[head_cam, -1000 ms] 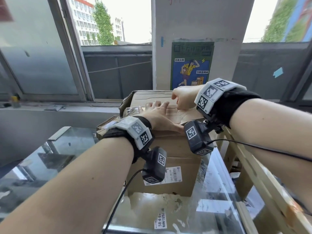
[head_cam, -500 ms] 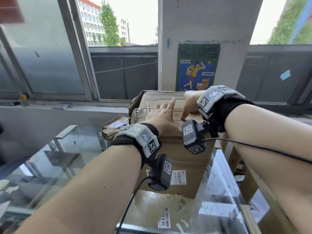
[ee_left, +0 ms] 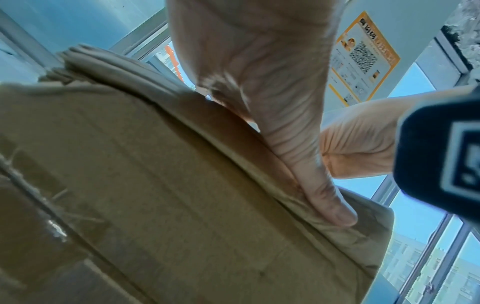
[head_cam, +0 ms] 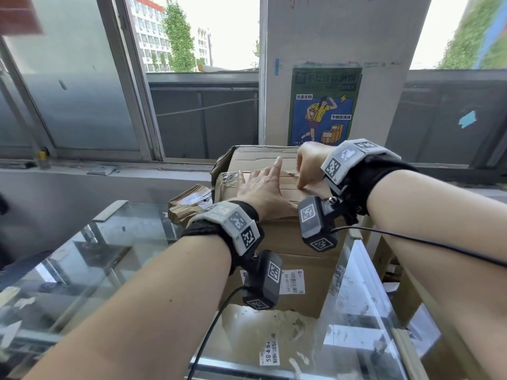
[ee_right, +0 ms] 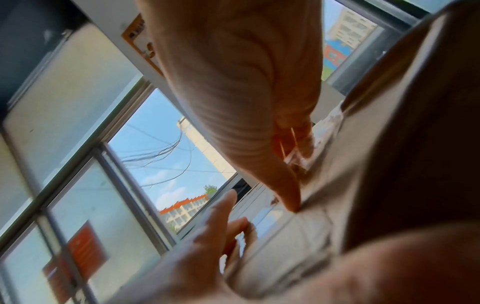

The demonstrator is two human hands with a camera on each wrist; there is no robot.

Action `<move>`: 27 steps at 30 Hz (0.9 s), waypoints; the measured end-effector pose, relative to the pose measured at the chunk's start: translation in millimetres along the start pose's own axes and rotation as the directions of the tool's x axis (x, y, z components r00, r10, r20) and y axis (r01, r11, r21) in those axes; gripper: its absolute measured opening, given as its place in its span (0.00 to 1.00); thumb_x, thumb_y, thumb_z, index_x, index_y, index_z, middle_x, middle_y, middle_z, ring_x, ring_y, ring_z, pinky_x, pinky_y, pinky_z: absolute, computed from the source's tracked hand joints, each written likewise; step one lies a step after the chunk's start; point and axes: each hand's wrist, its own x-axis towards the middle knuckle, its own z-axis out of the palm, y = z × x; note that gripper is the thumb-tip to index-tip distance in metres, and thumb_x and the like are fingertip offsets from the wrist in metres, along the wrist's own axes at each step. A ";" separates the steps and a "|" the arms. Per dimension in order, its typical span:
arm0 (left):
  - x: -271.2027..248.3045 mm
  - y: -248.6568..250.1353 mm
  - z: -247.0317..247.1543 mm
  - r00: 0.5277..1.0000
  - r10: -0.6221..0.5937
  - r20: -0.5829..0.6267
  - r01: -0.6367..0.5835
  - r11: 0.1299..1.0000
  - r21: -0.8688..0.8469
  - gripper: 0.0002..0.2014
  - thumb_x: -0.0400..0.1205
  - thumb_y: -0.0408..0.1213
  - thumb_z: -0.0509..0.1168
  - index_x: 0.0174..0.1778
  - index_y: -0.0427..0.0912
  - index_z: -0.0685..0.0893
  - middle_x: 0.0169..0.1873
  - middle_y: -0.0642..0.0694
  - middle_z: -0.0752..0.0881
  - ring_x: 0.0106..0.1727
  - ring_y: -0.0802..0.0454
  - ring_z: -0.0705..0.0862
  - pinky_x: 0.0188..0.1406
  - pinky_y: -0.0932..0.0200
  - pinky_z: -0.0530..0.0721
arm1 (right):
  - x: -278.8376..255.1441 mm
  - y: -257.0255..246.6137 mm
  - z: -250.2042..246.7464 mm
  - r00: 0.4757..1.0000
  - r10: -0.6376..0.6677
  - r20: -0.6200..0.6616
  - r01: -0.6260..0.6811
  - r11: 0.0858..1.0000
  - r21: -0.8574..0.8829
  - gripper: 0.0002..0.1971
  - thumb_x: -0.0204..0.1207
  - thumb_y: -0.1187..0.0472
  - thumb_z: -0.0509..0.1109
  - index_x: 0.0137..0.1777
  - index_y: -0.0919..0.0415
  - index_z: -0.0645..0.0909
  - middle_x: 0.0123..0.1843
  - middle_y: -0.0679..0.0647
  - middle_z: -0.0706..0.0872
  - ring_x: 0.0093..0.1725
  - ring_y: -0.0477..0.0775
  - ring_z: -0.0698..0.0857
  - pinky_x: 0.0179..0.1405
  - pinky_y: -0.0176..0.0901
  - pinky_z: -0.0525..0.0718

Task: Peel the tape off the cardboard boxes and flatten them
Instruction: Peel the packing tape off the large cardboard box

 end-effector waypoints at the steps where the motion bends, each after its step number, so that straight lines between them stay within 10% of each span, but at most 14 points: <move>1: -0.1 -1.2 -1.4 1.000 -0.014 0.012 0.014 0.999 -0.031 0.58 0.70 0.67 0.69 0.85 0.52 0.38 0.85 0.45 0.53 0.85 0.44 0.49 0.83 0.38 0.41 | -0.5 -2.1 0.6 0.999 -0.004 -0.050 0.005 1.000 0.016 0.25 0.63 0.59 0.83 0.59 0.67 0.81 0.57 0.59 0.85 0.53 0.57 0.85 0.55 0.49 0.85; 10: -0.4 -41.3 -16.7 0.981 -0.173 0.084 0.179 0.981 -0.068 0.65 0.50 0.82 0.65 0.83 0.63 0.50 0.85 0.49 0.43 0.84 0.43 0.38 0.81 0.32 0.43 | 4.1 -7.9 4.4 1.000 -0.008 -0.021 0.010 0.995 0.097 0.28 0.64 0.53 0.83 0.60 0.67 0.82 0.57 0.58 0.86 0.55 0.58 0.85 0.57 0.49 0.84; 16: -1.4 -41.3 -6.2 0.974 -0.219 0.060 0.227 0.953 -0.202 0.64 0.59 0.74 0.70 0.84 0.60 0.38 0.84 0.46 0.36 0.84 0.43 0.34 0.83 0.37 0.41 | 3.2 -17.3 4.1 1.000 0.010 -0.011 -0.009 0.996 0.086 0.19 0.66 0.53 0.82 0.44 0.64 0.78 0.48 0.58 0.81 0.47 0.56 0.80 0.34 0.43 0.75; 23: -5.1 -41.3 2.3 0.970 -0.233 0.063 0.241 0.930 -0.279 0.65 0.63 0.70 0.72 0.83 0.59 0.32 0.83 0.40 0.31 0.83 0.42 0.30 0.83 0.41 0.37 | 1.9 -13.1 6.2 0.999 0.035 0.022 -0.038 0.988 0.147 0.25 0.62 0.47 0.83 0.45 0.63 0.76 0.46 0.55 0.82 0.46 0.56 0.82 0.49 0.49 0.81; 27: -8.6 -42.8 3.3 0.975 -0.220 0.041 0.222 0.925 -0.308 0.63 0.65 0.68 0.73 0.83 0.59 0.32 0.83 0.40 0.31 0.83 0.41 0.30 0.82 0.41 0.37 | 0.1 -17.4 6.2 0.996 0.031 0.081 -0.044 0.984 0.173 0.18 0.66 0.51 0.81 0.36 0.64 0.79 0.36 0.55 0.81 0.35 0.53 0.80 0.30 0.40 0.77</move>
